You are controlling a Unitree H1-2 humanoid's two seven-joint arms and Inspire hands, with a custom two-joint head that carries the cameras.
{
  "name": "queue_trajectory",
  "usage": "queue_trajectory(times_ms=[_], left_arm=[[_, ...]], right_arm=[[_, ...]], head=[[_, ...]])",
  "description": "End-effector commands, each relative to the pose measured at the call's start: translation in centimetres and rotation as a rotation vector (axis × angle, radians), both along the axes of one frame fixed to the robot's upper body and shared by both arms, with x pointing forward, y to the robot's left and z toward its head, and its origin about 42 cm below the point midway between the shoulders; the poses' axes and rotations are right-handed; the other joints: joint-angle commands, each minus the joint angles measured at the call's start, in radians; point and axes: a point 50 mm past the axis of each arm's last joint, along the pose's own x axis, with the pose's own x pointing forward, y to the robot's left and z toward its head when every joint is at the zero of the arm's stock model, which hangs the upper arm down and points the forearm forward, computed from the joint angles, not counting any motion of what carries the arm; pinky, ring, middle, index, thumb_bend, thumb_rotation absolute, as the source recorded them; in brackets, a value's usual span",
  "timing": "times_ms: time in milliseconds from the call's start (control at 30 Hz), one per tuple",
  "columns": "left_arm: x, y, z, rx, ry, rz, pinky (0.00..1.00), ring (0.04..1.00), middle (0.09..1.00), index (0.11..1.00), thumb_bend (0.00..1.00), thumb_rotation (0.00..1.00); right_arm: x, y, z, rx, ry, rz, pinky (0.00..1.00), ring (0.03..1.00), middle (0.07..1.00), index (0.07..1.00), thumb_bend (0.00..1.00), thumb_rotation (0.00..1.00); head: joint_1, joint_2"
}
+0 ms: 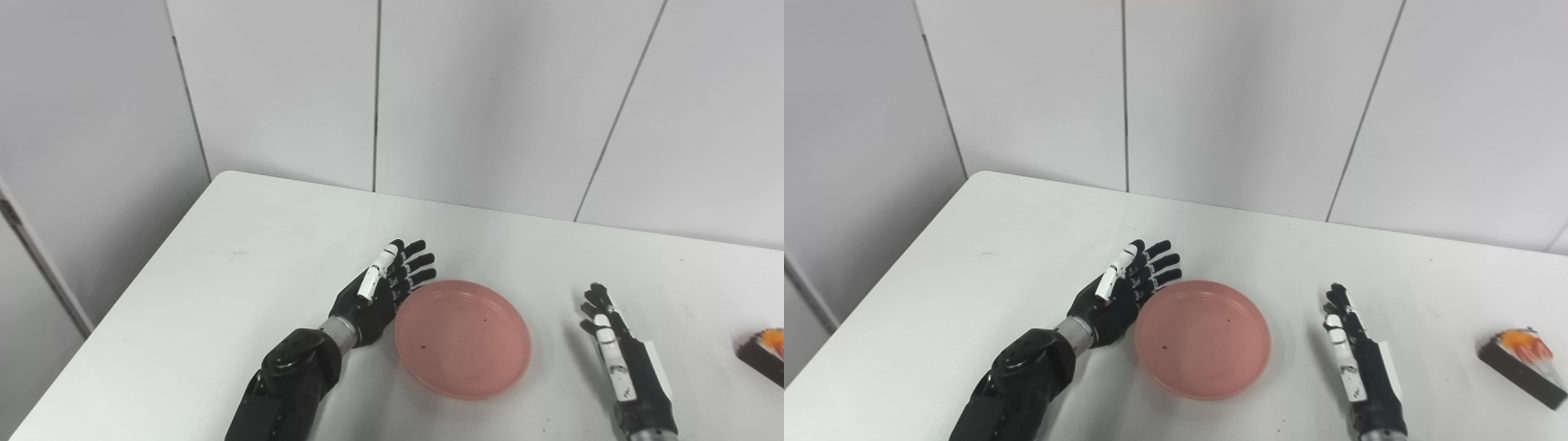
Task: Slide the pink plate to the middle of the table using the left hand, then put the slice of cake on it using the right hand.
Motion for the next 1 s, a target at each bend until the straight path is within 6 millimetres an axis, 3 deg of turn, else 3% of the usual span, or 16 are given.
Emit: queue_trajectory(times_ms=[0,300,733,967], left_arm=[[-0.1,-0.6,1.2,-0.021,-0.032,-0.051,0.95,0.934,0.941,0.930,0.36,1.00],[-1.0,-1.1,0.4,0.004,-0.018,-0.107,0.95,0.938,0.945,0.932,0.34,1.00],[-0.8,0.2,-1.0,0.008,0.012,-0.068,0.95,0.933,0.939,0.932,0.37,1.00],[-0.6,1.6,-1.6,0.013,0.008,-0.018,0.95,0.938,0.945,0.937,0.37,1.00]], right_arm=[[-0.3,0.8,-0.2,0.021,0.004,-0.007,0.92,0.935,0.951,0.951,0.28,1.00],[-0.1,1.7,-0.1,0.007,0.011,-0.010,0.93,0.939,0.958,0.958,0.25,1.00],[-0.3,2.6,0.3,-0.005,0.008,-0.031,0.91,0.926,0.947,0.949,0.23,1.00],[0.0,3.2,0.8,-0.012,-0.015,-0.031,0.92,0.925,0.950,0.961,0.25,1.00]], head=[[-0.015,0.004],[-0.062,0.014],[-0.128,0.026],[-0.258,0.025]])
